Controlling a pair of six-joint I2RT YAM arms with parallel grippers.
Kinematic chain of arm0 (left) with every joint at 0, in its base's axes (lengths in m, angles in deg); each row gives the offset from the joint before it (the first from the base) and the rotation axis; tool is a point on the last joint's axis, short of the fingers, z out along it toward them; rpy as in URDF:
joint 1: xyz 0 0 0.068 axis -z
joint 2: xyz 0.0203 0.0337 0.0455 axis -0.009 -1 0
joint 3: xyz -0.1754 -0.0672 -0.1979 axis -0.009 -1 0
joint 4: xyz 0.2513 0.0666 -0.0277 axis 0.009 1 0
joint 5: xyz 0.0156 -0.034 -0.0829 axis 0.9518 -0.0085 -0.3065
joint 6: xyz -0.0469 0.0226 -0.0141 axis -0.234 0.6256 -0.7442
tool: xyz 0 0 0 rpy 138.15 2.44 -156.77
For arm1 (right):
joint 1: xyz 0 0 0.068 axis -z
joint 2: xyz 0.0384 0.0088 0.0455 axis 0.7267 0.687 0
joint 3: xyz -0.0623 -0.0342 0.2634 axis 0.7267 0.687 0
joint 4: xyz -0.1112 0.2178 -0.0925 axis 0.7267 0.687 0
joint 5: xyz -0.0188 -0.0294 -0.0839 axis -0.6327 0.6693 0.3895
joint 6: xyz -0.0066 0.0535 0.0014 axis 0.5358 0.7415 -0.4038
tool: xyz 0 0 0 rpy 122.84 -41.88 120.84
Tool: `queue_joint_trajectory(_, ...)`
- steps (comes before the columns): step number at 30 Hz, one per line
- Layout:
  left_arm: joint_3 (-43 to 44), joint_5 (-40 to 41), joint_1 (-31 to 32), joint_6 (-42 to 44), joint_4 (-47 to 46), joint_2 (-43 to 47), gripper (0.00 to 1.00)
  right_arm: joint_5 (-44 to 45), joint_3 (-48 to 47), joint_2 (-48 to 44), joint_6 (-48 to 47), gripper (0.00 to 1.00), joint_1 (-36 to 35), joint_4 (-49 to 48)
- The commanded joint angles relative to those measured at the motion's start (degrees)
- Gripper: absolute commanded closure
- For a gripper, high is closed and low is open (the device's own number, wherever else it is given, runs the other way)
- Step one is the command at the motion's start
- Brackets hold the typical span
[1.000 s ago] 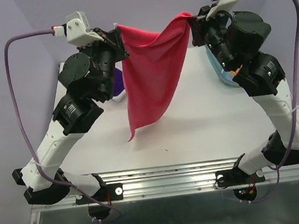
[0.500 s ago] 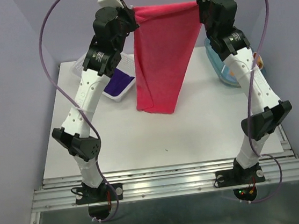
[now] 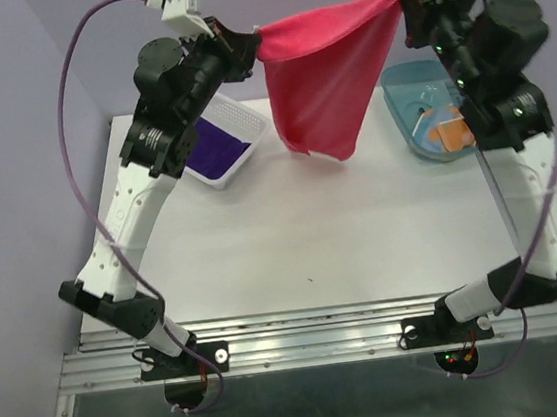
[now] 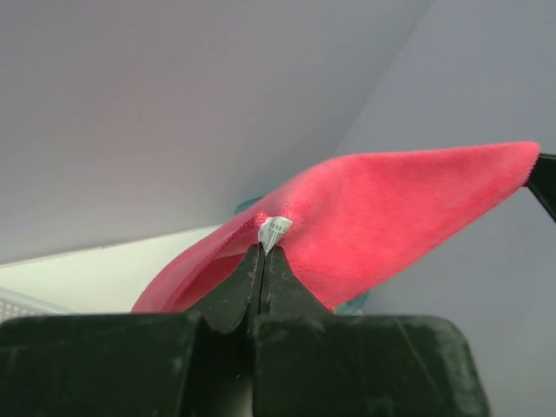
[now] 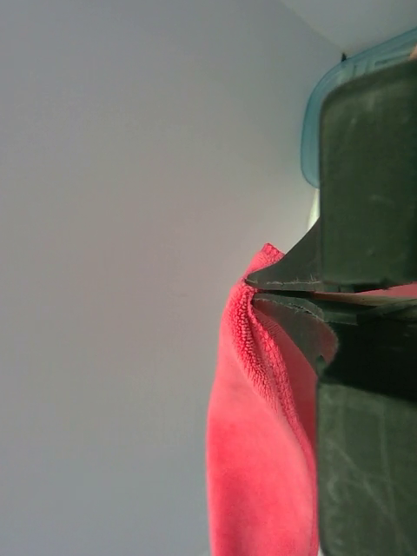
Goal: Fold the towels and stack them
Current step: Flatten out the crumpled towel
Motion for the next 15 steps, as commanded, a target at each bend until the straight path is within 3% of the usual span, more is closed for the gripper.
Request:
queue_joint_trajectory(1, -8.87, -7.89, 2.49, -4.08, -7.34, 13.05, 1.00, -9.08, 2.57, -12.38, 5.73, 0.99, -0.13, 3.81)
queue_joint_trajectory(7, -16.88, -7.28, 13.02, -4.87, -7.52, 25.87, 1.00, -23.76, 0.65, -19.77, 12.06, 0.99, -0.13, 13.85)
queue_joint_trajectory(10, -17.15, -7.19, 18.13, -5.22, -6.12, 28.53, 1.00, -31.40, -1.20, -24.17, 14.52, 0.99, -0.22, 14.91)
queue_joint_trajectory(15, -17.59, -8.32, 20.78, -7.24, -5.14, 29.68, 1.00, -35.91, -4.62, -27.95, 16.11, 0.99, -0.13, 17.01)
